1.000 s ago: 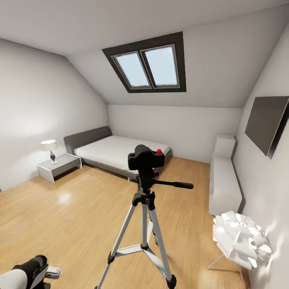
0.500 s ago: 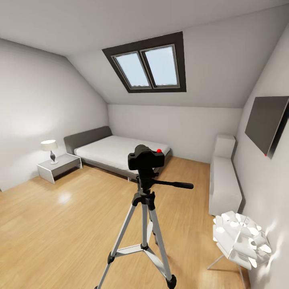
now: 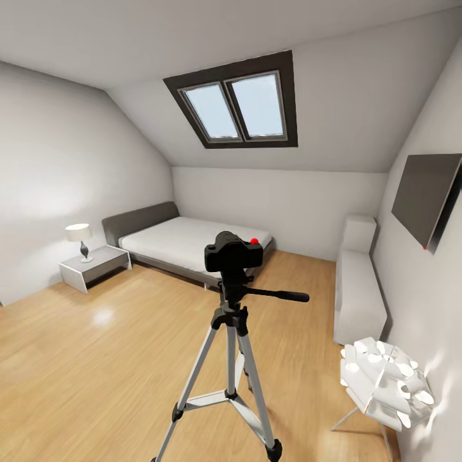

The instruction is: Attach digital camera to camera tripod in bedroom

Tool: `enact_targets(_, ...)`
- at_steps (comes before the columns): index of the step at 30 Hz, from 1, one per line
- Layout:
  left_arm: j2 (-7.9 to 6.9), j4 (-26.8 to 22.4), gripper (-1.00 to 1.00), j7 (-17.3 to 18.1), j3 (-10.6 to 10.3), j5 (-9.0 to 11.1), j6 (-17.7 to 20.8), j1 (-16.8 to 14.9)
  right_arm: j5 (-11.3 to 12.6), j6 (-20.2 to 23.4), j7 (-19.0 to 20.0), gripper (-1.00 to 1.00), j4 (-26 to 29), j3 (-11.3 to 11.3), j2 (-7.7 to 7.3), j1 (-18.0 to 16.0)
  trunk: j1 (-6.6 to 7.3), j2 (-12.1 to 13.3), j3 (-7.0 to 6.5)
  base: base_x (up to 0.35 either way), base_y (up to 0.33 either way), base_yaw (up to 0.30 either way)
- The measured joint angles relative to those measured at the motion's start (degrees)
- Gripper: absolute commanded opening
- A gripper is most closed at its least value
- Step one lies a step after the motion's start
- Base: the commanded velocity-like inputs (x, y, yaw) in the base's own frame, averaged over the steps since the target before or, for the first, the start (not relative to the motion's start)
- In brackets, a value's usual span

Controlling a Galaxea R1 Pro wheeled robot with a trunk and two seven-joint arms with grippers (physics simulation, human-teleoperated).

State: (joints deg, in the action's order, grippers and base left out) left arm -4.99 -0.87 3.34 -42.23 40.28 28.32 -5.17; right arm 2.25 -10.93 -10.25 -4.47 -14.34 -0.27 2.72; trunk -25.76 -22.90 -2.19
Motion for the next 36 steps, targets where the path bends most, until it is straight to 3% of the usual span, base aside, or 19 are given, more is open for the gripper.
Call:
enact_targets(7,2.74,0.0,1.00,-0.7,0.0,0.3,-1.5,5.0,0.0,0.7,0.0,1.00,0.0,2.7,0.13,1.5,0.00,0.0,-0.01,0.000,0.000,0.000)
enact_targets(11,3.54,0.0,1.00,-3.3,0.0,0.1,-2.8,7.3,0.0,0.6,0.0,1.00,0.1,3.3,0.22,2.0,0.00,0.0,0.01,0.000,0.000,0.000)
enact_targets(16,3.86,-0.1,1.00,-6.7,0.3,-0.1,-7.4,8.2,0.0,0.4,0.0,1.00,0.2,3.6,0.26,2.1,-0.01,0.0,0.01,0.000,0.000,0.000)
enact_targets(21,3.95,-0.3,1.00,-7.9,1.7,-0.1,-10.9,8.5,-0.1,0.2,0.0,1.00,0.4,3.5,0.19,2.2,-0.01,0.0,0.00,0.000,0.000,0.000)
enact_targets(36,3.93,-0.5,1.00,-8.2,2.9,-0.2,-12.4,8.6,-0.2,0.0,-0.1,1.00,1.0,3.4,-0.18,2.2,-0.01,0.0,0.00,0.000,0.000,0.000)
